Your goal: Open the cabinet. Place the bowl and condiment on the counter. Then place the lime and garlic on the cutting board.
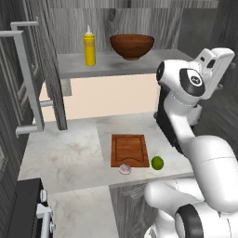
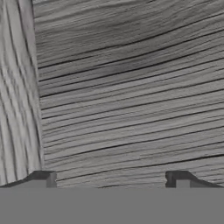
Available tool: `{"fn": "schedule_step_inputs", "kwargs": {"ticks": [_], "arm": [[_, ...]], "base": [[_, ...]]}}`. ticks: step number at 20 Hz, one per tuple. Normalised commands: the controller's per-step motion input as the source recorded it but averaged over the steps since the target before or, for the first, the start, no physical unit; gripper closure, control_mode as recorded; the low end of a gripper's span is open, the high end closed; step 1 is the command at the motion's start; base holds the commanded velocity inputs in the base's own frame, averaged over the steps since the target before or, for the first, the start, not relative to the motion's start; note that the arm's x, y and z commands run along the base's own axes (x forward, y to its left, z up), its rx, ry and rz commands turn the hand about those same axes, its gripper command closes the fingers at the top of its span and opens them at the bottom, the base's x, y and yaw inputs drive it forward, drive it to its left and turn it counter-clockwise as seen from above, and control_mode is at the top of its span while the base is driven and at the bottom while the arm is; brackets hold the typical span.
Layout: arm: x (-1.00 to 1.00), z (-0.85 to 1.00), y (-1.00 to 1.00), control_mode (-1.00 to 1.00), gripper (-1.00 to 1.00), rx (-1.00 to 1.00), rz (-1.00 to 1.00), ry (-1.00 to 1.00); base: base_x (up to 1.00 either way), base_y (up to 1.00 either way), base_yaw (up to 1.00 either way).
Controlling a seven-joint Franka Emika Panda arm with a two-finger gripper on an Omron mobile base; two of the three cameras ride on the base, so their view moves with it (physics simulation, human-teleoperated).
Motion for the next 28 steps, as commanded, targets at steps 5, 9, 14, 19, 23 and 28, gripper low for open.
{"fn": "schedule_step_inputs", "kwargs": {"ticks": [5,9,14,19,23,28], "arm": [[-0.05,0.02,0.57,-1.0,-1.0,0.22,0.17,-0.02],[-0.09,0.1,0.4,-1.0,-1.0,0.32,0.27,-0.07],[-0.04,0.08,0.43,-1.0,-1.0,0.25,0.24,-0.11],[-0.38,-0.16,0.02,-1.0,-1.0,0.24,0.25,-0.06],[-0.45,-0.42,0.0,-1.0,-1.0,0.24,0.21,-0.1],[-0.32,0.01,0.23,-1.0,-1.0,0.23,0.01,-0.19]], "base": [[0.0,0.0,0.0],[0.0,0.0,0.0],[0.0,0.0,0.0],[0.0,0.0,0.0],[0.0,0.0,0.0],[0.0,0.0,0.0]]}}
